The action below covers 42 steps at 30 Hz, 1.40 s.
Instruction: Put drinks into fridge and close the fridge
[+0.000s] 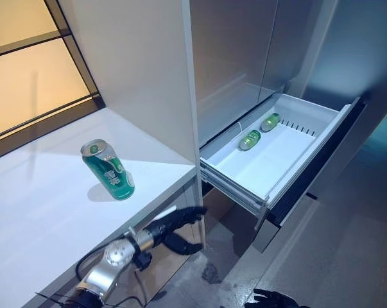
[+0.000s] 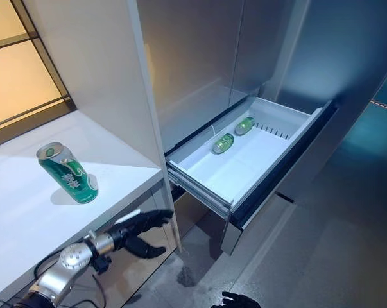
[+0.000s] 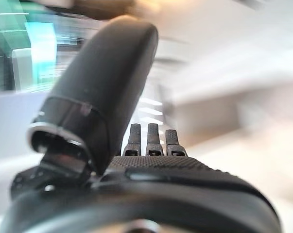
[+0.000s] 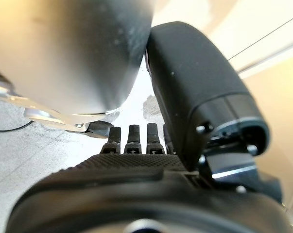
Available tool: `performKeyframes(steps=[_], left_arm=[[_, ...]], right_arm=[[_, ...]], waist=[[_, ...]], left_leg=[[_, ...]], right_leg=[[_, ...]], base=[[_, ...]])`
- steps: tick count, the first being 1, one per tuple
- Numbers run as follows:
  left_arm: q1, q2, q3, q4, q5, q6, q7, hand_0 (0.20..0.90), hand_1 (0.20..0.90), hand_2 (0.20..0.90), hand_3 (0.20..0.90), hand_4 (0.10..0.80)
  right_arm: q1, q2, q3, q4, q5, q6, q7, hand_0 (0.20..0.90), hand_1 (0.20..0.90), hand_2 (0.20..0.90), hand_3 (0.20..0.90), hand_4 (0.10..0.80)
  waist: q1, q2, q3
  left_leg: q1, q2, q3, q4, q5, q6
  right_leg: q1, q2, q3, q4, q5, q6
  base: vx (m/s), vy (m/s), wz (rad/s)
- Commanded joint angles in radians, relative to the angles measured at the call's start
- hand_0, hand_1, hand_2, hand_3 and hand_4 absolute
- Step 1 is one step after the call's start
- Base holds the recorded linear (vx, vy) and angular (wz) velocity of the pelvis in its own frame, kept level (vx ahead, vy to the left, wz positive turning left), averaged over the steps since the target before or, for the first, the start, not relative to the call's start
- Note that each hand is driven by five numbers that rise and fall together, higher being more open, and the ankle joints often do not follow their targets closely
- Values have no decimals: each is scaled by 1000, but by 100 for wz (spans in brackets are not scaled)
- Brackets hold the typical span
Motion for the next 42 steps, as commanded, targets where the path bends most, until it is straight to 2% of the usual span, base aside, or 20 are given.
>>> performKeyframes(steps=[1, 3, 7, 11, 15, 18, 24, 32, 33, 37, 42], left_arm=[[-125, -68, 53, -160, -342, 60, -134, 900, 900, 900, 900, 800], [-127, -96, 70, -198, -418, 77, -151, 900, 900, 900, 900, 800], [-136, -165, 109, -288, -680, 54, -190, 900, 900, 900, 900, 800], [-133, -200, 132, -341, -785, 16, -254, 900, 900, 900, 900, 800], [-148, -185, 150, -395, -807, -77, -266, 900, 900, 900, 900, 800], [-173, -142, 181, -440, -770, -205, -220, 900, 900, 900, 900, 800], [-214, -77, 269, -488, -697, -347, -71, 900, 900, 900, 900, 800], [-219, -19, 425, -463, -506, -505, 244, 900, 900, 900, 900, 800], [-214, -14, 449, -449, -444, -537, 312, 900, 900, 900, 900, 800], [-192, -4, 512, -415, -314, -550, 446, 900, 900, 900, 900, 800], [-177, 10, 547, -363, -194, -532, 573, 900, 900, 900, 900, 800]], right_arm=[[-22, -19, -3, 47, -48, -29, 17, 900, 900, 900, 900, 800], [-16, -13, 1, 45, -49, -33, 13, 900, 900, 900, 900, 800], [-7, 9, 33, 44, -41, -35, -9, 900, 900, 900, 900, 800], [-3, 19, 50, 48, -39, -34, -17, 900, 900, 900, 900, 800], [4, 29, 66, 55, -41, -45, -26, 900, 900, 900, 900, 800], [11, 34, 81, 57, -40, -54, -31, 900, 900, 900, 900, 800], [26, 44, 98, 59, -40, -64, -40, 900, 900, 900, 900, 800], [36, 47, 107, 58, -43, -61, -44, 900, 900, 900, 900, 800], [36, 48, 110, 55, -40, -58, -45, 900, 900, 900, 900, 800], [35, 50, 108, 42, -42, -47, -48, 900, 900, 900, 900, 800], [31, 47, 107, 23, -41, -31, -46, 900, 900, 900, 900, 800]], waist=[[12, -2, -16], [13, -4, -18], [11, -7, -25], [10, -9, -28], [10, -10, -30], [12, -11, -32], [17, -16, -40], [36, -23, -54], [39, -24, -55], [49, -29, -61], [53, -31, -66]], left_leg=[[-14, -54, 20, 41, -96, 41], [-13, -54, 17, 41, -98, 42], [-3, -54, 6, 38, -104, 45], [7, -53, 0, 37, -109, 44], [13, -51, -5, 35, -110, 42], [17, -50, -10, 33, -110, 40], [24, -50, -19, 22, -108, 38], [18, -50, -30, 18, -102, 32], [16, -50, -33, 19, -101, 32], [10, -50, -36, 18, -96, 29], [4, -51, -35, 20, -92, 27]], right_leg=[[-39, 24, -16, 130, -116, 36], [-36, 23, -16, 129, -116, 34], [-28, 25, -11, 127, -120, 28], [-19, 26, -10, 128, -126, 24], [-13, 27, -13, 129, -130, 20], [-8, 28, -15, 130, -136, 19], [0, 33, -19, 124, -144, 15], [4, 38, -23, 116, -152, 8], [4, 39, -23, 117, -154, 6], [2, 40, -26, 116, -155, 4], [-2, 40, -27, 117, -155, 4]], base=[[0, 0, 0], [0, 0, 0], [5, -4, -1], [5, -4, -1], [0, 0, 0], [0, 0, 0], [5, -1, 0], [4, 0, 0], [0, 0, 0], [0, 0, 0], [-1, 2, 1]])
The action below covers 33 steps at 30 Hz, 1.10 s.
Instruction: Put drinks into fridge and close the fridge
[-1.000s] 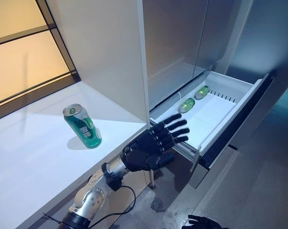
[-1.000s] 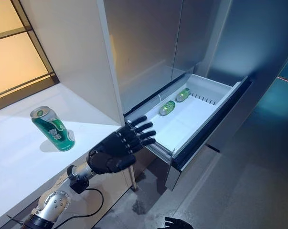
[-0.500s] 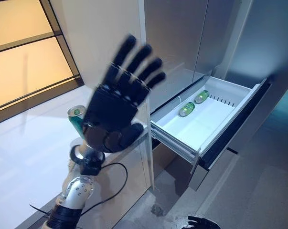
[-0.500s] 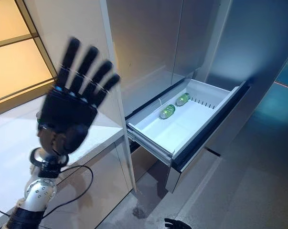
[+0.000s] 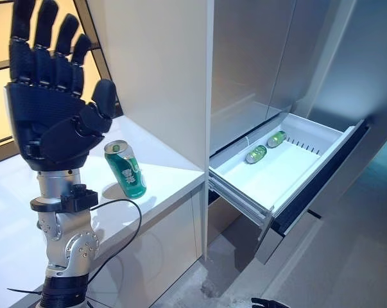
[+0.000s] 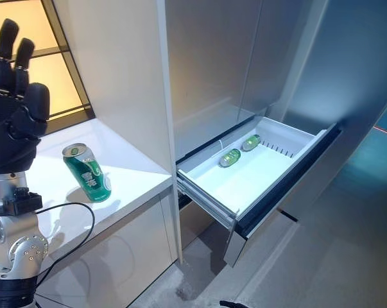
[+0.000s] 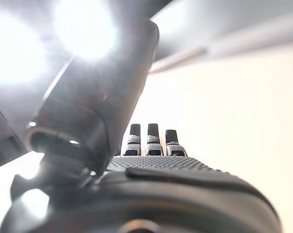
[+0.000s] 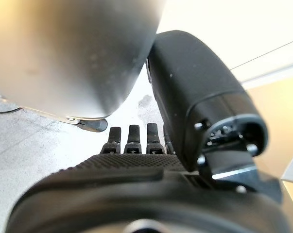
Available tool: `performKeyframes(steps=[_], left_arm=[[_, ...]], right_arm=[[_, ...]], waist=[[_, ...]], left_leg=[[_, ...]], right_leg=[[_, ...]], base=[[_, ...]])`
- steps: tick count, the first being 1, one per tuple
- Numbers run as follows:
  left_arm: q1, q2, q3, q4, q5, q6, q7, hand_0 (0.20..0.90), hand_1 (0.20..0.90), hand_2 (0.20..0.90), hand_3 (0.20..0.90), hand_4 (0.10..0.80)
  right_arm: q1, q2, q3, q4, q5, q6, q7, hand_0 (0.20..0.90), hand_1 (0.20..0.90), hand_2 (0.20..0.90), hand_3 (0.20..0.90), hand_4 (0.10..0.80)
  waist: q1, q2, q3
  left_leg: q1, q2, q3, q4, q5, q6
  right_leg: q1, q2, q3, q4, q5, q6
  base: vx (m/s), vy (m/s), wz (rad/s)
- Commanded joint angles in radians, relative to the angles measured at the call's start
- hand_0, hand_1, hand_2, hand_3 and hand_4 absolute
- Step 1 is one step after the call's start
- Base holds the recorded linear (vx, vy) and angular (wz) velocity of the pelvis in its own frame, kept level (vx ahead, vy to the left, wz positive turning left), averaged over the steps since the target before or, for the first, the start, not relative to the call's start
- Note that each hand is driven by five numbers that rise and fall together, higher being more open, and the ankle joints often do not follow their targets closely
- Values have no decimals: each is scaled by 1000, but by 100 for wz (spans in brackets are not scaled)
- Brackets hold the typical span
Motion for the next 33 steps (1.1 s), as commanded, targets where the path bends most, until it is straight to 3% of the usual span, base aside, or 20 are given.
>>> performKeyframes(steps=[1, 14, 21, 26, 33], left_arm=[[-93, 75, 63, 29, 130, -40, 116, 900, 900, 900, 900, 800], [-75, 115, 91, 174, 146, 92, 168, 900, 900, 900, 900, 800], [-77, 124, 76, 230, 82, 213, 61, 900, 900, 900, 900, 800], [-84, 138, 72, 240, 44, 259, 22, 900, 900, 900, 900, 800], [-60, 148, 82, 253, 49, 262, 35, 900, 900, 900, 900, 800]], right_arm=[[-25, 15, 51, 17, -23, 7, 6, 900, 900, 900, 900, 800], [-21, 6, 28, -3, -46, 36, 14, 900, 900, 900, 900, 800], [-24, -1, 16, -11, -44, 43, 18, 900, 900, 900, 900, 800], [-30, -8, 13, -16, -44, 52, 21, 900, 900, 900, 900, 800], [-37, -3, 17, -48, -57, 75, 25, 900, 900, 900, 900, 800]], waist=[[-9, 1, 1], [-32, 7, 0], [-35, 9, 4], [-36, 12, 4], [-55, 8, 2]], left_leg=[[-12, -49, -22, 19, -91, 26], [-11, -45, 16, 21, -87, 22], [-9, -46, 21, 22, -88, 23], [-11, -45, 27, 22, -88, 23], [-9, -40, 49, 11, -87, 23]], right_leg=[[-18, 39, -33, 122, -154, 3], [-26, 39, -9, 115, -139, 15], [-25, 38, -6, 113, -133, 20], [-27, 39, -2, 110, -131, 23], [-36, 48, 30, 100, -118, 25]], base=[[0, 0, 0], [0, 0, 0], [0, 0, 0], [0, 0, 0], [0, 0, 0]])
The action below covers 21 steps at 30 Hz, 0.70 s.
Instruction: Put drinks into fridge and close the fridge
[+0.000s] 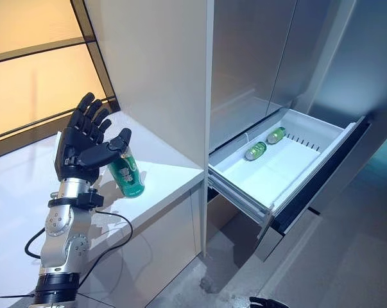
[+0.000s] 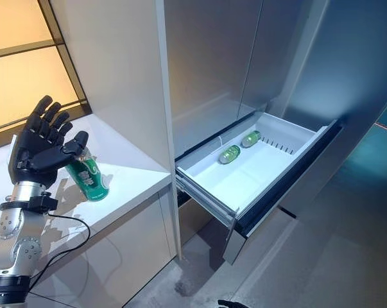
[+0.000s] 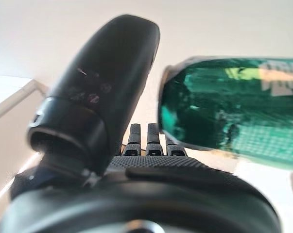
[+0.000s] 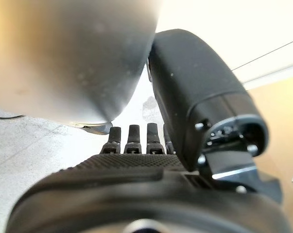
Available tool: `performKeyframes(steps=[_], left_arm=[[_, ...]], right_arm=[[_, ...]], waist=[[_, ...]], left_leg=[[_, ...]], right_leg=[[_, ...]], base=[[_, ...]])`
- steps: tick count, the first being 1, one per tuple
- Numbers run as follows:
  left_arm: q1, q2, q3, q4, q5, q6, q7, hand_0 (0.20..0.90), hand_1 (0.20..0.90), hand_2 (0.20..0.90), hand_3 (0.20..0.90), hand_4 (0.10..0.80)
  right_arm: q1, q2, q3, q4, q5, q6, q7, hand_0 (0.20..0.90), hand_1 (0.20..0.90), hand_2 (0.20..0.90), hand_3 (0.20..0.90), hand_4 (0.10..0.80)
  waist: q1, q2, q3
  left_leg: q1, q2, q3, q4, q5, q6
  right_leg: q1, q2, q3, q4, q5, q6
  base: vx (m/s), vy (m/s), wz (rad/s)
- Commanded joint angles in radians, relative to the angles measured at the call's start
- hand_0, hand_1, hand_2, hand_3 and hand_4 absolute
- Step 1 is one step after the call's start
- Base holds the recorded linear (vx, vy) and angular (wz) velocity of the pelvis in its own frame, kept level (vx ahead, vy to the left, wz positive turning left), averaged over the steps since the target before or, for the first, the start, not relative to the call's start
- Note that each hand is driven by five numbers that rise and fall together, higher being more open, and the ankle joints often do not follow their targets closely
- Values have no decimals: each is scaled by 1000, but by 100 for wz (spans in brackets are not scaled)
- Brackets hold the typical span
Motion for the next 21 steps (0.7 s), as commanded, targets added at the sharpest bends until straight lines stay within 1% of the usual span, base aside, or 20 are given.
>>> performKeyframes(steps=[1, 4, 8, 14, 21], left_arm=[[-69, 87, 71, -12, -20, -81, -11, 900, 900, 900, 900, 800], [-56, 85, 71, -10, -4, -88, -1, 900, 900, 900, 900, 800], [-50, 80, 67, -26, 20, -75, 23, 900, 900, 900, 900, 800], [-61, 81, 50, -49, 43, -49, 40, 900, 900, 900, 900, 800], [-69, 89, 32, -36, 49, -37, 37, 900, 900, 900, 900, 800]], right_arm=[[-34, -6, 31, 12, -61, 7, 24, 900, 900, 900, 900, 800], [-32, -2, 34, 23, -67, -6, 23, 900, 900, 900, 900, 800], [-16, 7, 34, 38, -71, -29, 13, 900, 900, 900, 900, 800], [-6, 10, 27, 26, -72, -21, 5, 900, 900, 900, 900, 800], [-12, 1, 26, 29, -72, -24, 11, 900, 900, 900, 900, 800]], waist=[[-37, 8, -18], [-43, 6, -19], [-48, 6, -16], [-49, 6, -12], [-46, 11, -17]], left_leg=[[5, -41, 38, 15, -85, 23], [5, -38, 51, 14, -83, 21], [3, -35, 67, 16, -79, 21], [4, -37, 61, 14, -82, 26], [-1, -39, 57, 13, -80, 23]], right_leg=[[-18, 47, 22, 97, -117, 27], [-21, 46, 32, 94, -110, 29], [-26, 41, 37, 97, -104, 35], [-28, 40, 37, 96, -103, 35], [-30, 37, 27, 90, -100, 36]], base=[[13, -10, -5], [22, -15, -17], [27, -6, -18], [1, 2, -3], [0, 0, 0]])
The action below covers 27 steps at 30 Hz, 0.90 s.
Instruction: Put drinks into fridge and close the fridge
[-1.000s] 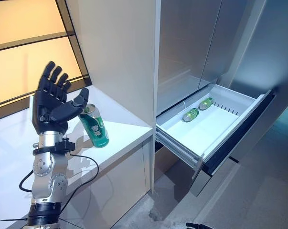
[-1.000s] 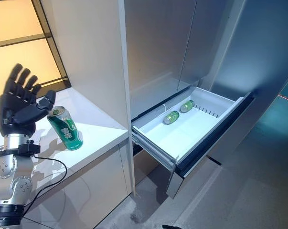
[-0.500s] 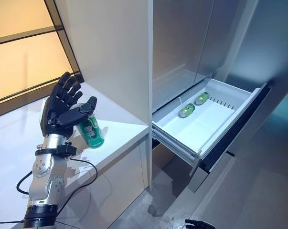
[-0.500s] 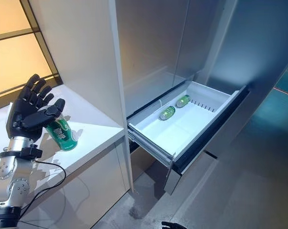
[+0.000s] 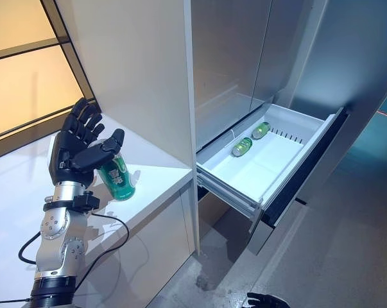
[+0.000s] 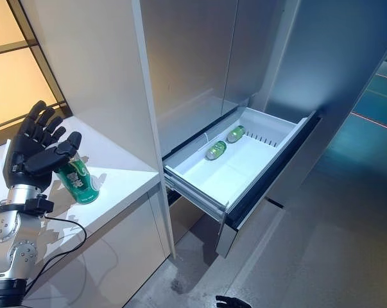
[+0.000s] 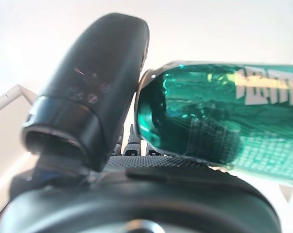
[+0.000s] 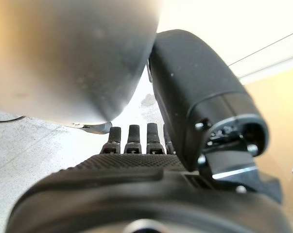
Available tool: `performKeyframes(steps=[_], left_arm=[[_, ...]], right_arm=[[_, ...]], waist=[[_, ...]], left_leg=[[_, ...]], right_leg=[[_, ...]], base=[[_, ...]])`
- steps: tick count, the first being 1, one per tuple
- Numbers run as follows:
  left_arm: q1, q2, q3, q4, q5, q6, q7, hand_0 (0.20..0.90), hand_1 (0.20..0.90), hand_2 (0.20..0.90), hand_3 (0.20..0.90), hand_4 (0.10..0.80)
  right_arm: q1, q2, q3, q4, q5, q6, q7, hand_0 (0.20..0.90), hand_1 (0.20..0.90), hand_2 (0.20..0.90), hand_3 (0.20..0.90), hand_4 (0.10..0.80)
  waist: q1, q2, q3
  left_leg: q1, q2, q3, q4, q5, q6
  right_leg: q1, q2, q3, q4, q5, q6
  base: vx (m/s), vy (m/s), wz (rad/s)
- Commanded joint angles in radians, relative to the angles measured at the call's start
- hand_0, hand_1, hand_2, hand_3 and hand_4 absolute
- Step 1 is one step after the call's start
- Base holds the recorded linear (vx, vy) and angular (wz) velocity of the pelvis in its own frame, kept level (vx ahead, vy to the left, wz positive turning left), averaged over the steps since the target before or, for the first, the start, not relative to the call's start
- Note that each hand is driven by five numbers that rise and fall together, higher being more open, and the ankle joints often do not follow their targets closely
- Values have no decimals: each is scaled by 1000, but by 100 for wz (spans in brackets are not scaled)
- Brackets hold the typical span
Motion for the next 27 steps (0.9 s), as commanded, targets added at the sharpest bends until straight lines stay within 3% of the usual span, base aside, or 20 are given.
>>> performKeyframes(steps=[1, 14, 19, 27], left_arm=[[-93, 89, 7, -33, 28, -38, 5, 900, 900, 900, 900, 800], [-77, 94, -1, -13, 47, -13, -24, 900, 900, 900, 900, 800], [-80, 98, 7, 1, 68, -56, 12, 900, 900, 900, 900, 800], [-78, 90, 1, -31, 84, -48, -49, 900, 900, 900, 900, 800]], right_arm=[[-6, -7, 27, 38, -32, -6, 12, 900, 900, 900, 900, 800], [-17, -20, 27, 34, -32, 11, 21, 900, 900, 900, 900, 800], [-21, -24, 23, 51, -27, 4, 25, 900, 900, 900, 900, 800], [-23, -25, 21, 49, -18, 7, 21, 900, 900, 900, 900, 800]], waist=[[-12, 13, -17], [-2, 19, -18], [2, 21, -21], [7, 20, -18]], left_leg=[[-1, -42, 4, 14, -75, 21], [-2, -47, -15, 15, -75, 24], [-2, -47, -20, 17, -75, 24], [-1, -49, -27, 18, -76, 26]], right_leg=[[-10, 35, -23, 91, -106, 29], [-5, 33, -37, 94, -112, 24], [-3, 32, -41, 95, -117, 22], [0, 33, -44, 100, -122, 20]], base=[[0, 0, 0], [0, 0, 0], [0, 0, 0], [0, 0, 0]])
